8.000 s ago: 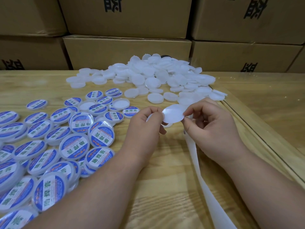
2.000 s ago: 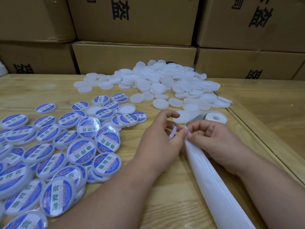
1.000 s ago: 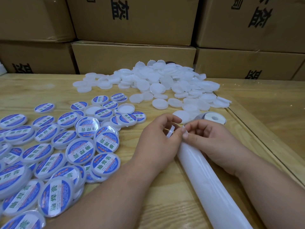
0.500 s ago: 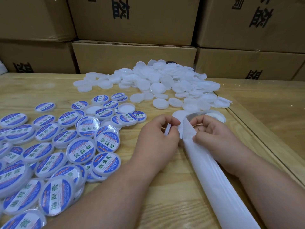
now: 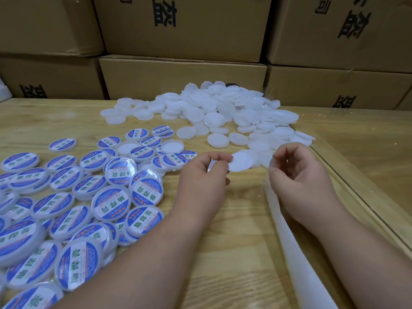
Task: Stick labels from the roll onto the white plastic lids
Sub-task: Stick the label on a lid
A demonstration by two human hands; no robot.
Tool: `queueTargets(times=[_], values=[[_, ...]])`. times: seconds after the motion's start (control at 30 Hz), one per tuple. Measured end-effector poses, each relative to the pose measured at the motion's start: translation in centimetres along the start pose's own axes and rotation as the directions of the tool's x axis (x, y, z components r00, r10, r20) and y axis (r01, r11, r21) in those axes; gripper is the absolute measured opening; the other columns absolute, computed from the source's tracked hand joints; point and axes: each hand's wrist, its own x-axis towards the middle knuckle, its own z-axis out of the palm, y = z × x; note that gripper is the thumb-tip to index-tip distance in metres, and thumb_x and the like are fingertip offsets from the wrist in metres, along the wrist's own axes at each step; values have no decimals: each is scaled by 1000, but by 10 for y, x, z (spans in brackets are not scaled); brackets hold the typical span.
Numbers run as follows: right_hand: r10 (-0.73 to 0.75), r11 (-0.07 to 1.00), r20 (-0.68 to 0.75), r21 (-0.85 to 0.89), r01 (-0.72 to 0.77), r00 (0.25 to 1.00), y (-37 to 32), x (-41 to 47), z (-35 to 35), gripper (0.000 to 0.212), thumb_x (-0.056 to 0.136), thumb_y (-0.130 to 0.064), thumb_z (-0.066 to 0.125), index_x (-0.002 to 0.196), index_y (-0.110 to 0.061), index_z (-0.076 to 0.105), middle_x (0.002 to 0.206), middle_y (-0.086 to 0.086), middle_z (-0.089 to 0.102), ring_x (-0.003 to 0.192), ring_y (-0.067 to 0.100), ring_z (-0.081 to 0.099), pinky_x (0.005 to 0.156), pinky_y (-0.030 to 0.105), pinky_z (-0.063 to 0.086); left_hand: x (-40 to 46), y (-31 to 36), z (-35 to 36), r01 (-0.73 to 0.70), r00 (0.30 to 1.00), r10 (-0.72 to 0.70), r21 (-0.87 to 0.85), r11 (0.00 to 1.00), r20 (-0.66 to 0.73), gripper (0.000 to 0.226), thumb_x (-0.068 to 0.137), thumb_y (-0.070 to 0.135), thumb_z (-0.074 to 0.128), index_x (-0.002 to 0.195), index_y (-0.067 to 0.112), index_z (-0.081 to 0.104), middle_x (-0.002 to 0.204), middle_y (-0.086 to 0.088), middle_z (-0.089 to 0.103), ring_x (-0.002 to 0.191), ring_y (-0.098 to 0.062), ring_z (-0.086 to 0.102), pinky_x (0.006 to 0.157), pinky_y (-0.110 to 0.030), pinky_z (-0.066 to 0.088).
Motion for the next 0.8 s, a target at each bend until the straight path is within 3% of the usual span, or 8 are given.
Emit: queueTargets(times=[0.07, 0.23, 0.33, 0.4, 0.53, 0.67, 0.73, 0.8], values=[[-108, 992, -5, -62, 108, 994, -2, -2, 0, 32, 86, -2, 60, 87, -34, 60, 76, 1, 57, 54, 11, 46, 50, 19, 41, -1, 1, 1, -3, 1000, 3, -6, 1000, 26, 23, 85, 18, 58, 79, 32, 76, 66, 14, 66, 58, -4, 62, 44, -15, 41], [-248, 960, 85, -108, 256, 965, -7, -5, 4, 44, 83, 8, 67, 88, -35, 59, 107, -12, 62, 69, 14, 51, 57, 14, 41, 0, 1, 1, -13, 998, 14, -14, 1000, 68, 21, 73, 30, 57, 79, 32, 77, 67, 11, 67, 59, -7, 63, 45, -14, 39], [-226, 966, 90, -107, 234, 970, -7, -5, 3, 35, 83, -3, 71, 90, -36, 62, 98, -5, 63, 60, 14, 49, 56, 16, 42, 1, -1, 1, -15, 996, 16, -16, 1000, 93, 21, 74, 31, 58, 80, 32, 77, 70, 11, 69, 61, -8, 63, 54, -18, 44], [-194, 974, 86, -105, 202, 977, -7, -5, 2, 25, 83, -11, 72, 92, -34, 65, 86, 2, 61, 51, 12, 46, 53, 17, 42, 1, -3, 0, -17, 994, 20, -24, 1000, 112, 21, 75, 31, 58, 81, 30, 78, 75, 8, 71, 62, -10, 63, 65, -28, 48], [-192, 974, 75, -107, 199, 979, -8, -6, 3, 18, 83, -14, 75, 87, -29, 66, 79, 6, 61, 59, 24, 51, 51, 21, 42, 2, -3, 0, -14, 990, 20, -42, 999, 142, 21, 76, 31, 58, 81, 29, 78, 71, 8, 68, 63, -13, 63, 71, -32, 48], [-184, 982, 5, -43, 184, 983, -13, -6, 5, 13, 78, -21, 73, 82, -31, 65, 77, 4, 63, 62, 24, 54, 50, 26, 45, -1, 3, 0, -58, 977, 92, -173, 983, 193, 24, 84, 33, 56, 96, 20, 73, 71, -2, 67, 58, -19, 60, 51, -21, 45], [-157, 988, -47, -3, 157, 986, -15, -5, 5, 14, 79, -18, 72, 82, -30, 64, 77, -4, 66, 62, 19, 55, 53, 33, 47, -2, 4, -2, -75, 971, 113, -183, 980, 208, 29, 85, 33, 53, 110, 22, 62, 72, -5, 69, 55, -21, 61, 41, -21, 37], [-94, 992, -117, 70, 102, 989, -16, -2, 2, 17, 83, -13, 70, 82, -28, 63, 69, -9, 63, 56, 14, 52, 50, 33, 45, -2, 4, -5, -58, 974, 100, -202, 978, 204, 29, 80, 27, 47, 109, 23, 52, 74, -8, 72, 54, -22, 63, 38, -19, 31]])
